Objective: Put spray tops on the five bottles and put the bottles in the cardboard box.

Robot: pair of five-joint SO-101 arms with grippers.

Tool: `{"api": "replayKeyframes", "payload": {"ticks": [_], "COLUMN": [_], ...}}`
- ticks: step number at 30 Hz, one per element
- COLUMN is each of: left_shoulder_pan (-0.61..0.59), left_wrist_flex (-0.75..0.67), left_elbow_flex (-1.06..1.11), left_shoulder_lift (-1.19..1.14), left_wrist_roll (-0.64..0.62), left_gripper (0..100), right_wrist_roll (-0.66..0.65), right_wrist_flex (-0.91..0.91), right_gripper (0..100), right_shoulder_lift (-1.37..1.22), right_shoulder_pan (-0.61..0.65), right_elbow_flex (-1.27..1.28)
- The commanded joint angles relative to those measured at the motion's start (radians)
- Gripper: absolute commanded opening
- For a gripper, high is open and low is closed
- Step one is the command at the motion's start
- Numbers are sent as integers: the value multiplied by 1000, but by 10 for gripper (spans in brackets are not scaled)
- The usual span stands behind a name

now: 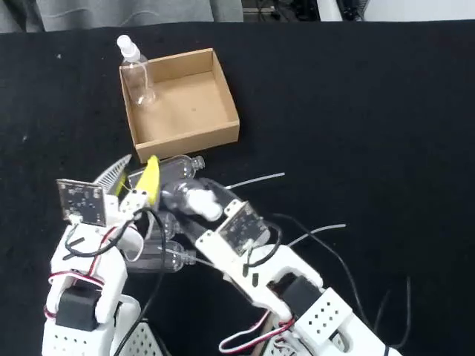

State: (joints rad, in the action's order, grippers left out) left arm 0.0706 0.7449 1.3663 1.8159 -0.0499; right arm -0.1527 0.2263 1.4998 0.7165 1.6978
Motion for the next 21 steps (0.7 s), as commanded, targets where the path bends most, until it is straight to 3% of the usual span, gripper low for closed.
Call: {"api": "replayKeyframes", "payload": {"ticks": [1,14,21], "left_shoulder_pan": [-54,-315,-403], "left_wrist_flex": [-55,-89,31], "left_elbow_flex": [-27,-42,-39], "left_shoulder_lift": [8,8,8], "left_wrist_roll": [-14,-6,-9], "left_gripper": [123,120,122], "right_wrist_roll": [8,8,3], "right_wrist_flex": [5,41,63], "right_gripper": [88,86,86], "right_shoulder_lift": [18,18,18], "right_shoulder_pan": [-66,-92,-92], "right_elbow_flex": [-4,-4,-4]}}
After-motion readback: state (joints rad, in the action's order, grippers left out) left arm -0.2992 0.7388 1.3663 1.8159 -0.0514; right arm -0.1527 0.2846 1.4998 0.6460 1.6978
